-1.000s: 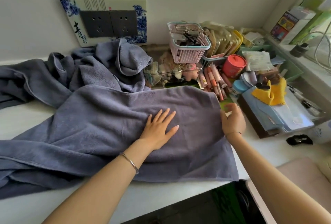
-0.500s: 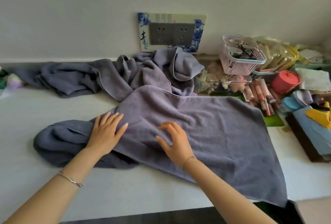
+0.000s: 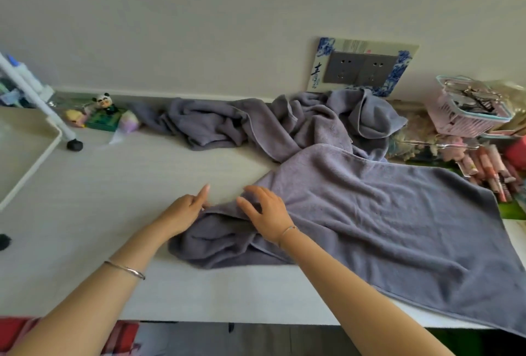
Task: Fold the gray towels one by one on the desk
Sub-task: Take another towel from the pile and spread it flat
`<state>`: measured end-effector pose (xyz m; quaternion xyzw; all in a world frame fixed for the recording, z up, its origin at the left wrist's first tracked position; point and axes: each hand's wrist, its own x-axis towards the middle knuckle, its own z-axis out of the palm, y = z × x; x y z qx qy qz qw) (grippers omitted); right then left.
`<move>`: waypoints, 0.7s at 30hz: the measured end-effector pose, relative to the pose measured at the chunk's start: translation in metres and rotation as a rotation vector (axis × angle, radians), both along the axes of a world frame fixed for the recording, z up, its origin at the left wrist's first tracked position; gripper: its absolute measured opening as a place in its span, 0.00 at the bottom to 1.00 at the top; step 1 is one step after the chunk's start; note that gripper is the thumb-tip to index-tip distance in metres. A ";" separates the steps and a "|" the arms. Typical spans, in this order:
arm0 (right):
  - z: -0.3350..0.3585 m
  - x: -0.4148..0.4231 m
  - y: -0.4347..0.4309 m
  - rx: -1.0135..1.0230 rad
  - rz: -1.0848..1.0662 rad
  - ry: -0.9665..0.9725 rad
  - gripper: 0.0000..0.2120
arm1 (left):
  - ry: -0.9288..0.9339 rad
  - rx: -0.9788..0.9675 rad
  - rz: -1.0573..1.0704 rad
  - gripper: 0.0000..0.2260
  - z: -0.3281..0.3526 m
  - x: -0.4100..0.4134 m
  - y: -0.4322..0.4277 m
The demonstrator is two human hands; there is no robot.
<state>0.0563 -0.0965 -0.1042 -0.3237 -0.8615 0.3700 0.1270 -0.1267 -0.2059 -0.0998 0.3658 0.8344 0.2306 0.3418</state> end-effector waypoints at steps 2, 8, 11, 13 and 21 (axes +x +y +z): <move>-0.003 -0.016 -0.005 0.031 -0.017 -0.089 0.20 | -0.108 0.042 -0.002 0.29 0.003 0.001 -0.003; -0.004 -0.008 -0.025 0.179 -0.106 -0.058 0.24 | -0.201 -0.002 -0.009 0.21 -0.013 -0.003 -0.001; 0.014 0.003 -0.031 0.127 -0.295 0.281 0.20 | -0.291 -0.033 -0.030 0.18 -0.018 0.006 0.008; 0.025 0.016 -0.032 0.083 -0.378 0.401 0.19 | -0.293 -0.031 -0.073 0.21 -0.018 0.016 0.015; 0.027 0.054 -0.027 -0.135 -0.389 0.144 0.26 | -0.340 0.002 0.013 0.34 0.004 0.065 0.035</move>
